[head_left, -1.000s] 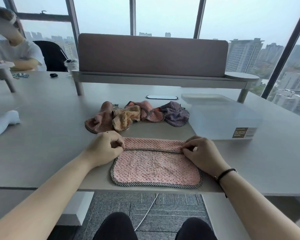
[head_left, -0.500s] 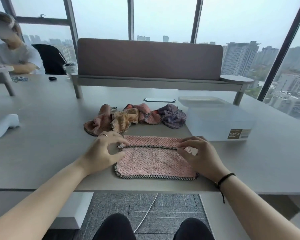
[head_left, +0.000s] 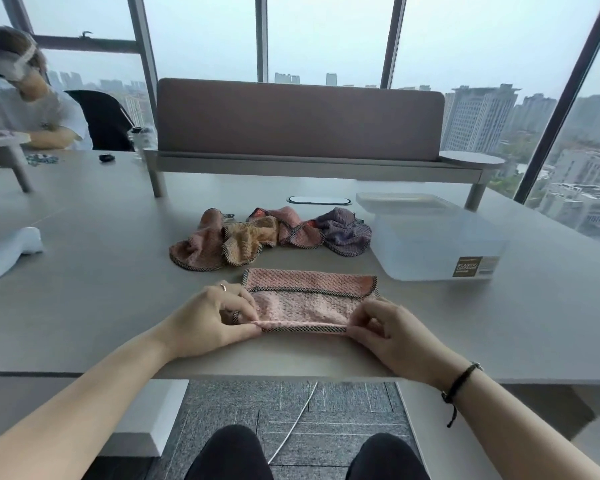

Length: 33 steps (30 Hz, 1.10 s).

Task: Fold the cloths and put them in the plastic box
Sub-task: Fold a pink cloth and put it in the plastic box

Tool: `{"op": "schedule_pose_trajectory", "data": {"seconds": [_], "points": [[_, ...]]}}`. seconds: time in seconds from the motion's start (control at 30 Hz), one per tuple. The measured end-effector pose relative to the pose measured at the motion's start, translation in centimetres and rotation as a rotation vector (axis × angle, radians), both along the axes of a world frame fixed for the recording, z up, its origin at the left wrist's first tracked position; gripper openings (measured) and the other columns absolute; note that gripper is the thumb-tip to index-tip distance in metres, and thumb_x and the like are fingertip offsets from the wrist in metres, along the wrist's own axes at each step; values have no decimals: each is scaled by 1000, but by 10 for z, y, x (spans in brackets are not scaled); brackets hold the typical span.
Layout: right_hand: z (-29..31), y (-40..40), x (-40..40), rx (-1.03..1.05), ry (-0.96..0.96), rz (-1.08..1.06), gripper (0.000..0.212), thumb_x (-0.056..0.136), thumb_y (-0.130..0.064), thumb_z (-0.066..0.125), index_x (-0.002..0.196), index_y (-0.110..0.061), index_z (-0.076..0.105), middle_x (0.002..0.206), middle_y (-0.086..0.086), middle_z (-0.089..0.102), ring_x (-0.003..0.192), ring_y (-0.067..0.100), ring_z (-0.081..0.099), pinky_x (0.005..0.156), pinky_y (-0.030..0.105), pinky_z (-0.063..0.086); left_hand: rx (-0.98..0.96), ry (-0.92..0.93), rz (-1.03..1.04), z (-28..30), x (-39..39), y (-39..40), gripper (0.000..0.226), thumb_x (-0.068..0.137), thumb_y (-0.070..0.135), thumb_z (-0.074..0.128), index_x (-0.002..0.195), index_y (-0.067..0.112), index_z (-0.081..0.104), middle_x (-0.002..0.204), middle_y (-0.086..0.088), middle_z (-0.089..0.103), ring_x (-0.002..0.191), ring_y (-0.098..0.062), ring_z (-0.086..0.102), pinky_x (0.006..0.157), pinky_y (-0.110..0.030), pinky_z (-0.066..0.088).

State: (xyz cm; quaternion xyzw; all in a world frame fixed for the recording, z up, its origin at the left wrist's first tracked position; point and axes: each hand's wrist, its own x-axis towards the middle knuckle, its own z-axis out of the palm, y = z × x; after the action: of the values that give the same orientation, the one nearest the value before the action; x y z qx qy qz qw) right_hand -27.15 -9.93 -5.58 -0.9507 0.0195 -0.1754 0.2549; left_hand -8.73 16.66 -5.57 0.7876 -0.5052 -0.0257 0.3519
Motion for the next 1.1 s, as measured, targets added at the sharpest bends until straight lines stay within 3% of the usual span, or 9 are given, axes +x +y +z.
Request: {"op": "schedule_pose_trajectory", "data": {"seconds": [0.13,0.3,0.47,0.63,0.7,0.83,0.97,1.03,1.1], "points": [[1,2,-2,72,-65,-62,11,88,-24,69,86,-30,61,79,-14,66,76,1,59,66,12,42,-88,14,38,-1,-1,-1,15,83,15,78,78,28,72,73,14,67,62,0,55,59,-18,41],[0,4,-7,-29,-10,-44,32,78,-34,74,106,-36,58,87,-16,64,80,-3,57,67,7,39,-165,167,116,1,4,0,14,87,9,72,91,19,64,75,-1,75,59,-7,64,63,-19,49],[4,-1,0,129,-127,-180,12,83,-23,74,83,-34,67,70,-12,69,67,3,61,61,15,45,-186,271,131,1,15,2,31,78,4,80,94,26,64,76,-7,74,66,-23,73,75,-26,56],[6,-10,14,169,-188,-305,13,78,-27,78,79,-35,68,72,-12,68,68,2,61,59,10,41,-164,292,204,9,16,-9,10,83,12,77,90,13,70,73,-7,76,44,-15,55,54,-24,47],[5,-12,21,158,-158,-357,11,78,-30,78,86,-31,69,71,-9,66,68,7,60,60,22,41,-166,258,256,11,17,-16,8,84,19,76,86,13,71,68,-10,74,38,-12,48,48,-22,42],[2,-16,29,79,-64,-423,25,75,-35,77,97,-31,68,76,-13,60,77,16,59,67,26,40,-132,149,364,8,22,-27,12,80,29,81,79,20,73,58,-5,70,42,-9,53,50,-20,43],[-2,-17,28,-110,-132,-410,33,78,-39,73,109,-32,68,111,-7,59,108,19,54,92,32,42,-137,-187,501,0,17,-29,12,76,33,82,78,27,71,64,9,61,62,-11,59,60,-27,50],[0,-16,28,-194,-129,-353,35,81,-51,63,114,-38,66,133,-13,55,127,15,46,106,38,35,-133,-373,551,3,5,-30,10,79,37,77,79,30,69,69,13,56,64,-12,56,56,-27,46],[0,-15,31,-243,-12,-275,48,81,-68,46,118,-43,64,138,-20,53,137,9,39,116,42,24,-71,-452,503,5,-6,-34,16,81,48,69,81,32,71,71,15,56,67,-11,56,57,-25,43]]}}
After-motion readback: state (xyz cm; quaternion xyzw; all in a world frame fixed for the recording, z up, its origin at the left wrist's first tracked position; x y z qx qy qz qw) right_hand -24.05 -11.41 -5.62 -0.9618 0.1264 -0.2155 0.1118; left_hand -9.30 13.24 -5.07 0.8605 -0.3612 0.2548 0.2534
